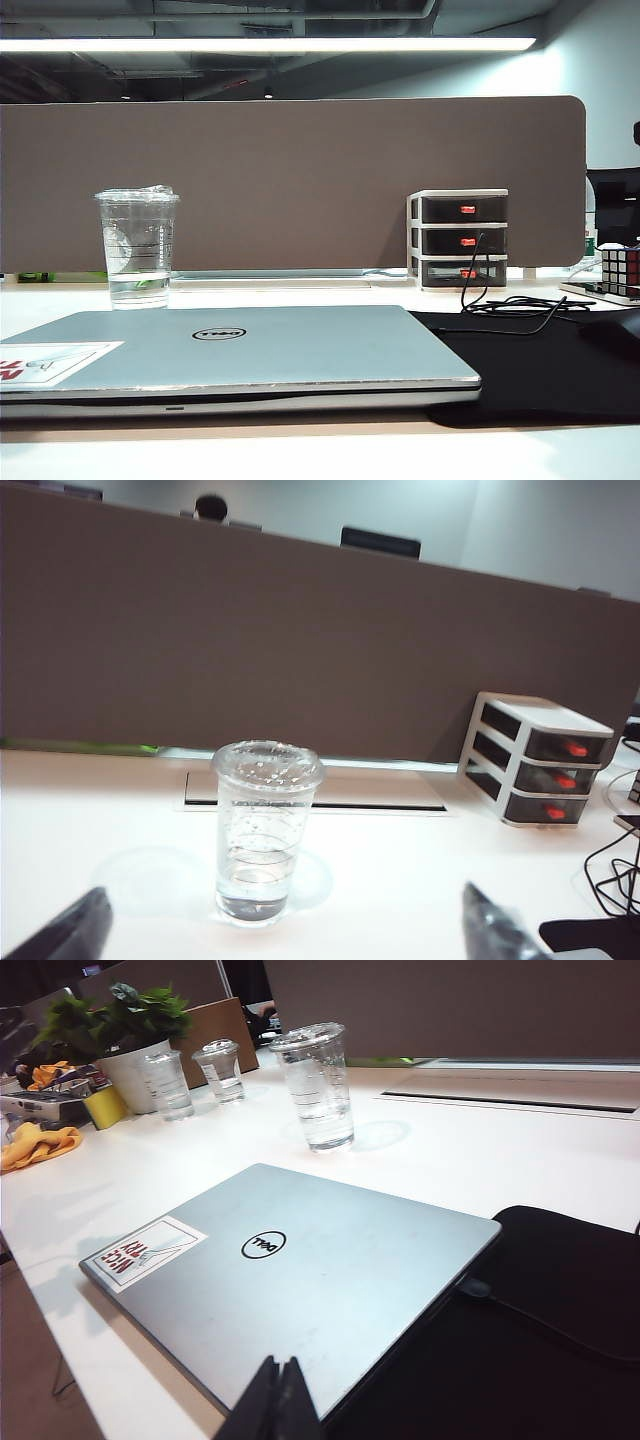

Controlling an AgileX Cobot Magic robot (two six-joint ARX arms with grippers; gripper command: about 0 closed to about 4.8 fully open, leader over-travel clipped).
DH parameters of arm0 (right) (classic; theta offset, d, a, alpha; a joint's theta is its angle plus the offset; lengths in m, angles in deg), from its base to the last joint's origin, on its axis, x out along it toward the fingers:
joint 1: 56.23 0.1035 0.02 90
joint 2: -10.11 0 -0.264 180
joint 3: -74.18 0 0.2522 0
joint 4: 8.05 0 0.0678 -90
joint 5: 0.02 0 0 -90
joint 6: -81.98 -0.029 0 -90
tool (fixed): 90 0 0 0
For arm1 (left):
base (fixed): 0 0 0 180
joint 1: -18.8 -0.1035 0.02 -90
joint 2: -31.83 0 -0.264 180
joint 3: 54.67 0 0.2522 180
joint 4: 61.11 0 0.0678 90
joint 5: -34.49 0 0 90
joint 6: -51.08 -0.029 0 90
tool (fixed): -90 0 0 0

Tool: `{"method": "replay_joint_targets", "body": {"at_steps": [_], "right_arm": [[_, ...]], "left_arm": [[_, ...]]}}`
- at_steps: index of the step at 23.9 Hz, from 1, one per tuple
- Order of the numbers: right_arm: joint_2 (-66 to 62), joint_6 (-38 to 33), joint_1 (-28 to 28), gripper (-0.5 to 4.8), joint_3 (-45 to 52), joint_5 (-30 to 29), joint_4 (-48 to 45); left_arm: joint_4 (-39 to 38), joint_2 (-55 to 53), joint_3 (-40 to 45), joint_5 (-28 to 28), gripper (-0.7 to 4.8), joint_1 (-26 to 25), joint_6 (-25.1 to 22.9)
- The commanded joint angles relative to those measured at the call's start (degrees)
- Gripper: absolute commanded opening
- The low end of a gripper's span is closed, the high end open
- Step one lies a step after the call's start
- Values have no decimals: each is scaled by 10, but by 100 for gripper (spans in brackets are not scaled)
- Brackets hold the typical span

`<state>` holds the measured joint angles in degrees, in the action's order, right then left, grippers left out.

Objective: Pick up the coffee cup and place it on the left side of the laptop.

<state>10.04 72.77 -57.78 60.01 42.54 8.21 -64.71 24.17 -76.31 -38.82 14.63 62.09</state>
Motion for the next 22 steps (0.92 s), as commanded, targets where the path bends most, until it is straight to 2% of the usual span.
{"method": "replay_joint_targets", "body": {"at_steps": [1, 9, 15, 22], "right_arm": [[1, 0, 1, -1, 4, -7, 12], [1, 0, 14, -1, 4, -7, 17], [1, 0, 14, -1, 4, -7, 18], [1, 0, 13, -1, 4, -7, 18]], "left_arm": [[83, -56, -15, -1, 469, 0, -1], [244, -297, -61, 6, 479, -1, -17], [290, -434, -101, 51, 479, -2, -66], [371, -583, -146, 80, 479, -2, -70]]}}
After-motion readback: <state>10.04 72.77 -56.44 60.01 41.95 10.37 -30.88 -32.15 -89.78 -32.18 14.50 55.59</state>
